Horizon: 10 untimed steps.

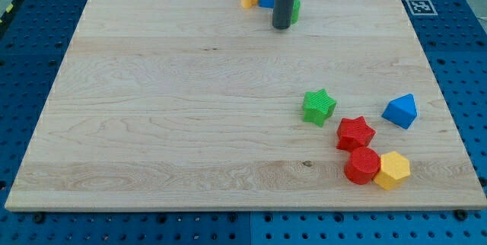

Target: Point your arm closer to yellow hexagon

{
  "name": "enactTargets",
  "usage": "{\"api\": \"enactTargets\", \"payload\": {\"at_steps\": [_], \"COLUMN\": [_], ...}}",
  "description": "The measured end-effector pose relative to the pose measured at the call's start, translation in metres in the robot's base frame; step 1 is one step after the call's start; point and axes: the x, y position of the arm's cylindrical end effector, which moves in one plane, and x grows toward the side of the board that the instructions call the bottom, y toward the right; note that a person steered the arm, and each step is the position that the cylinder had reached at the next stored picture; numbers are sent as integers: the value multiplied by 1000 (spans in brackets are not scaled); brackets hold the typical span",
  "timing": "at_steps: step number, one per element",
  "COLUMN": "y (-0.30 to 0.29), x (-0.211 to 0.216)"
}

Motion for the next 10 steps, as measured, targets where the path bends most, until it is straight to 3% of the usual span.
{"api": "enactTargets", "payload": {"at_steps": [5, 7, 10], "y": [-24, -39, -50], "x": [-39, -9, 281]}}
